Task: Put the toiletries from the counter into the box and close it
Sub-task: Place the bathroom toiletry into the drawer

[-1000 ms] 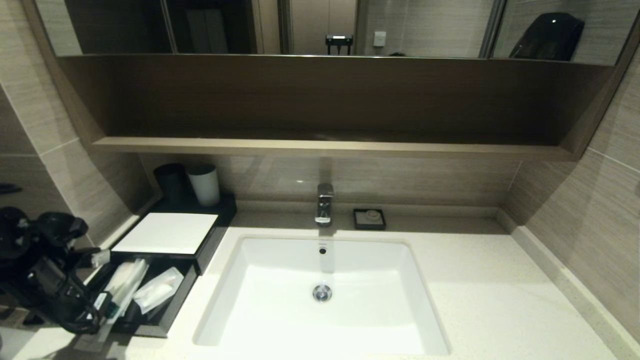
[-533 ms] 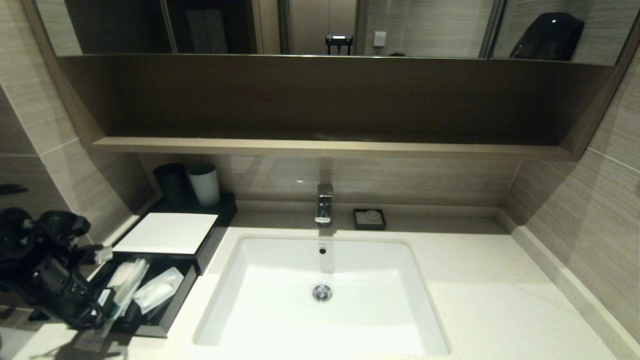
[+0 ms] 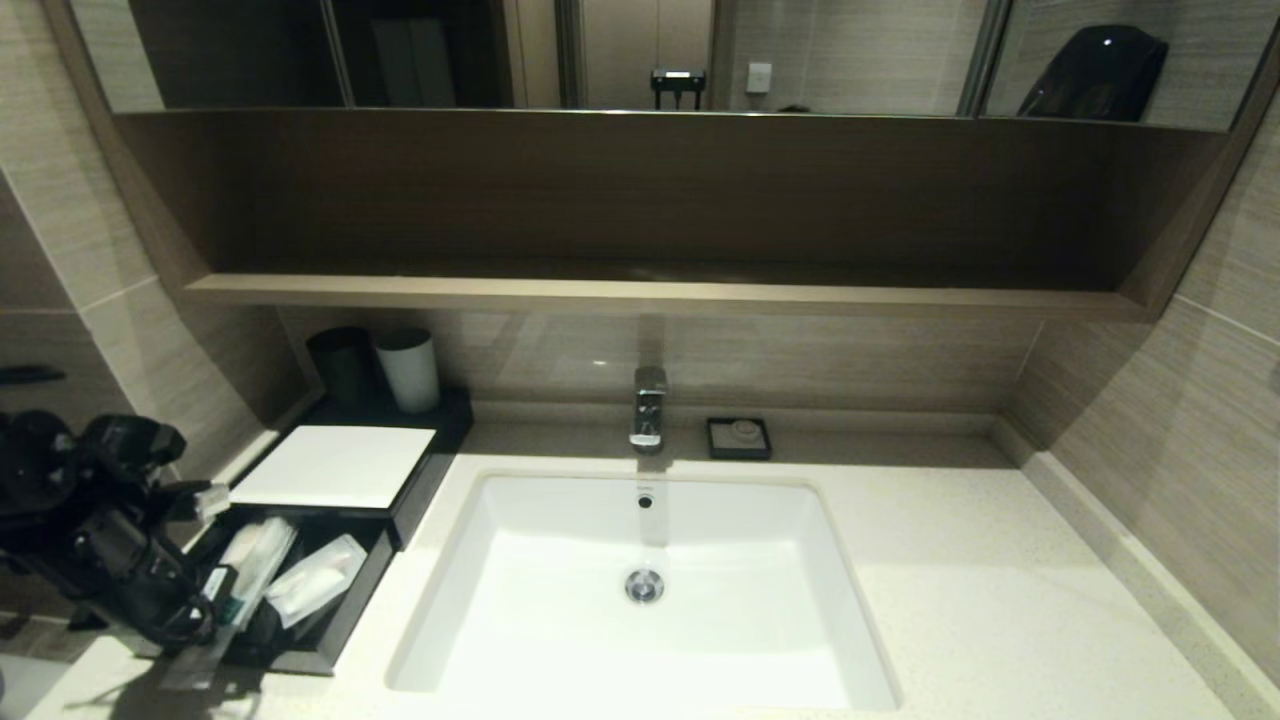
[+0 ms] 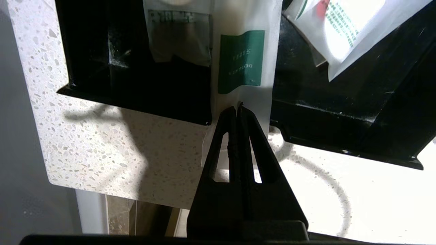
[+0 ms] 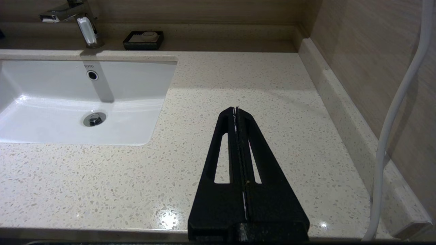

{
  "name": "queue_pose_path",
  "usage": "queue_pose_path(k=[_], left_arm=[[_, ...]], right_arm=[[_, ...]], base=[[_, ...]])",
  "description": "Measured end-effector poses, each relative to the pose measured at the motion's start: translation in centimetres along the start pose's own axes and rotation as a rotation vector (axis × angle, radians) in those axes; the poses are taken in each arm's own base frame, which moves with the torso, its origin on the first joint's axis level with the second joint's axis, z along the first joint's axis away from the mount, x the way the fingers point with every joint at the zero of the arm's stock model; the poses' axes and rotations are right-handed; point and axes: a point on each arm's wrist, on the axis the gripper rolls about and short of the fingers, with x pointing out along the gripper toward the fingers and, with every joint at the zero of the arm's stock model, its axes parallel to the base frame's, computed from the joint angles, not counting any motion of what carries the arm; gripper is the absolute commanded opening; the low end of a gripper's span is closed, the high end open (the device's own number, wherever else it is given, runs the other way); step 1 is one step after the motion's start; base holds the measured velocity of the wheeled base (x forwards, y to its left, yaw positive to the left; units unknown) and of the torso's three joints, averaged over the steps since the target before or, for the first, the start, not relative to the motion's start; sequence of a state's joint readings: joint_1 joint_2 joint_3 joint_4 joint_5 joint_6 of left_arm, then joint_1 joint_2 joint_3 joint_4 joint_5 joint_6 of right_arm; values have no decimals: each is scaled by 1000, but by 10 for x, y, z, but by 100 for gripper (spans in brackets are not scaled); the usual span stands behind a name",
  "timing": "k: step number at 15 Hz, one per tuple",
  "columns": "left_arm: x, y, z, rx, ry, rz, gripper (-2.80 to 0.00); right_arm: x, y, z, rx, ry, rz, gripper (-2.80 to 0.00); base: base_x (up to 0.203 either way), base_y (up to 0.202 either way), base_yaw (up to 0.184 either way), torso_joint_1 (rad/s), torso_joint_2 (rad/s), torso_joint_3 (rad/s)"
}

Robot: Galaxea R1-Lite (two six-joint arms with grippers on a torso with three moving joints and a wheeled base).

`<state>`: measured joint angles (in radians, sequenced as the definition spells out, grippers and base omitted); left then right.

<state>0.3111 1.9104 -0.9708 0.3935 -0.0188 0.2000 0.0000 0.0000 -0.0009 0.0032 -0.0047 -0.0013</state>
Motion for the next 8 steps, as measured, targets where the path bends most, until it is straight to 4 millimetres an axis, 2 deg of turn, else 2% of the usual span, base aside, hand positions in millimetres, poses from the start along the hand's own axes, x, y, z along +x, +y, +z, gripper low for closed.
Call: queue_pose_path(k=[8], left_arm=[[4,2,8,-3,-13,-1,-280]], right_arm=[[0,0,0,0,0,0,-280]], base=[[0,0,0,0,0,0]])
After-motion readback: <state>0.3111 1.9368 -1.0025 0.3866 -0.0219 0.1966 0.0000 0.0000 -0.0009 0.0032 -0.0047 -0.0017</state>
